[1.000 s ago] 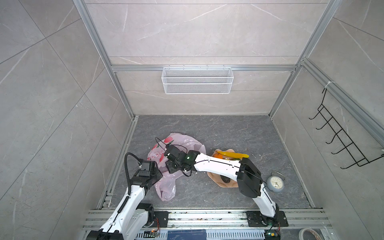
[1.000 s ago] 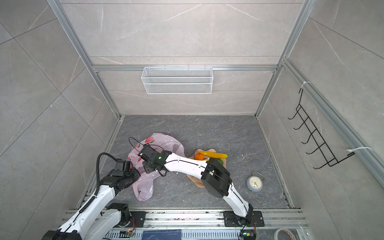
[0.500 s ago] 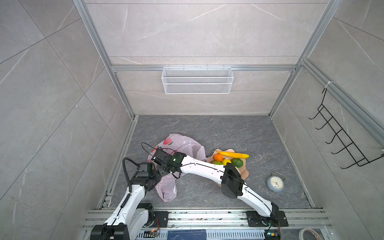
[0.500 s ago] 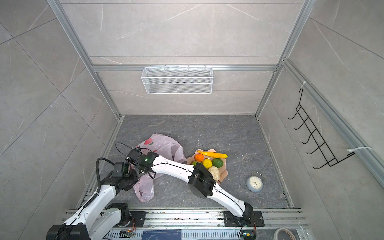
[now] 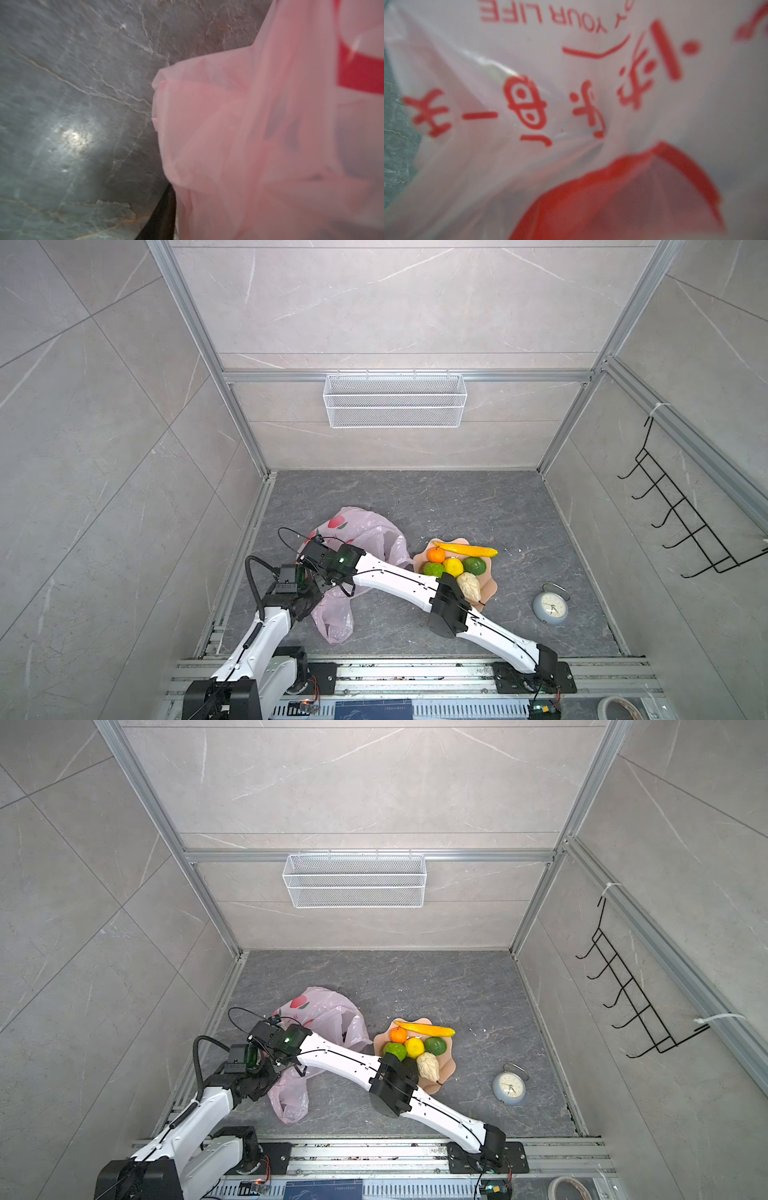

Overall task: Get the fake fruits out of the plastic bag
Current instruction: 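Grasp the black grapes inside the bag with the right gripper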

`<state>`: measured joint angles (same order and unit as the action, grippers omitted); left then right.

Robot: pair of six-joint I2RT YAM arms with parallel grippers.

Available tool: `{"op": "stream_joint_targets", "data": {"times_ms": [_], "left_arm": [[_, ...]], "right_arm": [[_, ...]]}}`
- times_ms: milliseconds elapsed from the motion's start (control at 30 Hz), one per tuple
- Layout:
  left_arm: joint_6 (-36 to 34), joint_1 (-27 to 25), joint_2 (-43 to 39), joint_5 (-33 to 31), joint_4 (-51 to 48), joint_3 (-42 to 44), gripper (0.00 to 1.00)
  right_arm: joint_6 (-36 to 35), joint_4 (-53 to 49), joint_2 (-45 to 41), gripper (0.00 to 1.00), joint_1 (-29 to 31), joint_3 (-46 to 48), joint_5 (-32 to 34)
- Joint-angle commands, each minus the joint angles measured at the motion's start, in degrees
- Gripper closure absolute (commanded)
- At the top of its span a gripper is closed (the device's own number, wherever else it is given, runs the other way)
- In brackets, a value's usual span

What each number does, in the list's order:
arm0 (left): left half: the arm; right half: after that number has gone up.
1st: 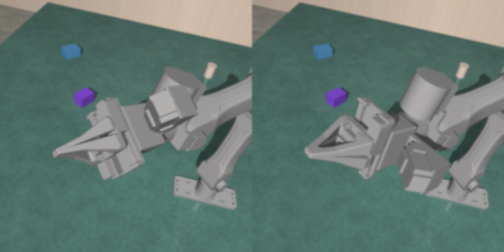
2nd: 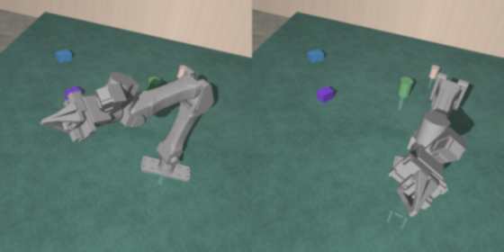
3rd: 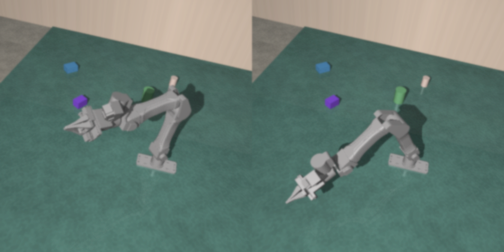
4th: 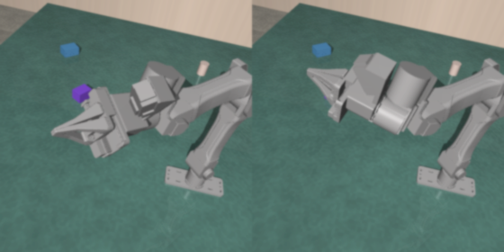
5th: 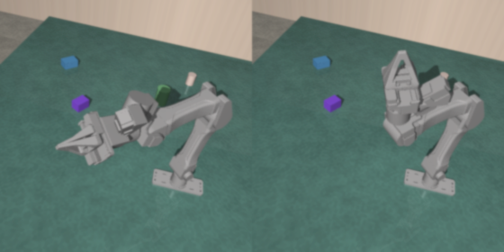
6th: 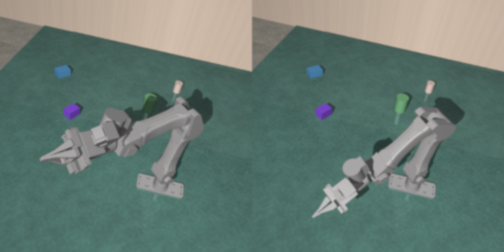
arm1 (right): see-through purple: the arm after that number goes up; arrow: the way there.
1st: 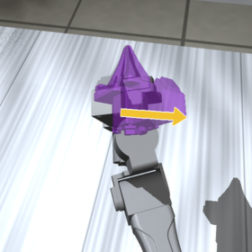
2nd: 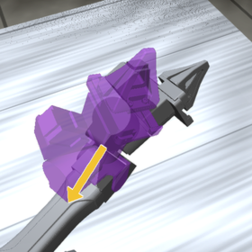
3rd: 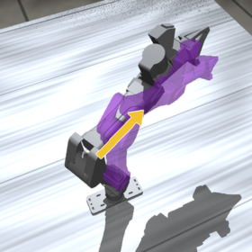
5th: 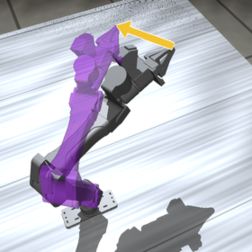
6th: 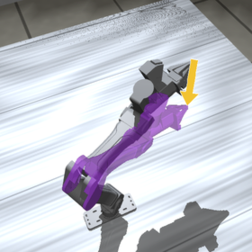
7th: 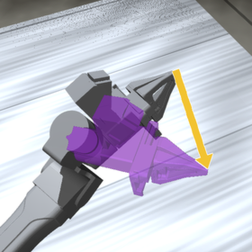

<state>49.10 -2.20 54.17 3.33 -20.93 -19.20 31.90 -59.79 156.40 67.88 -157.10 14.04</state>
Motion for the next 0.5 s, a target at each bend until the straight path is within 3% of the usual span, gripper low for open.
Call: {"op": "stream_joint_targets", "data": {"times_ms": [0, 333, 467], "left_arm": [[-0.16, 0.1, -1.58, 1.07, -0.31, 0.3, 0.71], [-0.67, 0.16, -2.84, 3.92, 1.33, 1.64, 0.77], [-0.85, 0.15, -2.6, 4.13, 1.58, 1.87, 0.78]], "right_arm": [[-0.88, -3.29, 2.45, 0.69, -0.07, -1.48, 6.13], [-4.07, -1.62, 2.67, 0.71, -1.95, -0.26, 10.17], [-5.63, -1.02, 1.78, 0.66, -2.05, 0.68, 10.83]]}}
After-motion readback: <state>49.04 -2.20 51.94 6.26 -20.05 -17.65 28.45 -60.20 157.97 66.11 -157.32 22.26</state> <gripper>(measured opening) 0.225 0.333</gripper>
